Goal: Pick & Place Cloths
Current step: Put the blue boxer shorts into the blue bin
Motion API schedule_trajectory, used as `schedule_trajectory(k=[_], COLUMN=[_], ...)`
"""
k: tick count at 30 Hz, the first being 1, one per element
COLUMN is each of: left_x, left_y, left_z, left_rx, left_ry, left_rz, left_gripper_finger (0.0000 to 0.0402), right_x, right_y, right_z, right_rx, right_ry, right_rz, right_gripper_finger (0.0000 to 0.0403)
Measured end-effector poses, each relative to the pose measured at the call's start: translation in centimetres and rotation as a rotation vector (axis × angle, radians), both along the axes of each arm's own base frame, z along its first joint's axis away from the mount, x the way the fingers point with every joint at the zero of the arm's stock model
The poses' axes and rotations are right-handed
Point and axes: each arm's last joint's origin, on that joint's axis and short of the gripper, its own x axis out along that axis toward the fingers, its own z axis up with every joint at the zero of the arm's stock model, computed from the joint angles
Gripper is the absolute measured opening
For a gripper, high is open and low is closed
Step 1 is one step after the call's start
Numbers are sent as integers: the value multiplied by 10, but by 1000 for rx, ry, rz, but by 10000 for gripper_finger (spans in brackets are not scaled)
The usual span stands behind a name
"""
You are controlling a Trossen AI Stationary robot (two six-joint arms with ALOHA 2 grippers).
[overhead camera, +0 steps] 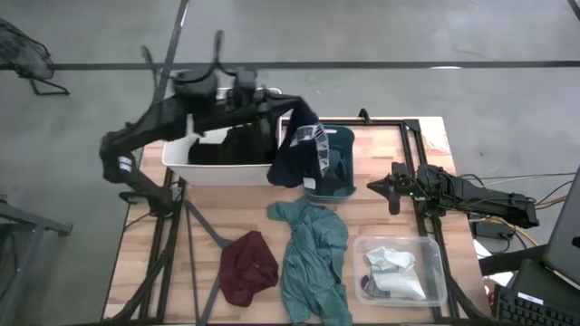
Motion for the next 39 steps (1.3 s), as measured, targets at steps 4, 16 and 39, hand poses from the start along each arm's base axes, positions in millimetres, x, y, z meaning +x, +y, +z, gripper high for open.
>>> schedule_trajectory(k=[4, 16, 39], left_x=[30, 73, 126], left_y=[19, 70, 91], left_z=[-14, -24, -173], left_rx=[-4, -168, -609], left_ry=[27, -236, 646], left_rz=[34, -67, -40], left_gripper_finger=[0, 0, 0], right_x=[0, 0, 0], right_y=[0, 0, 0], right_z=[0, 0, 0], right_rx=[0, 0, 0], right_ry=[0, 0, 0], right_rz=[1, 0, 0], right_gripper_finger=[8, 8, 8])
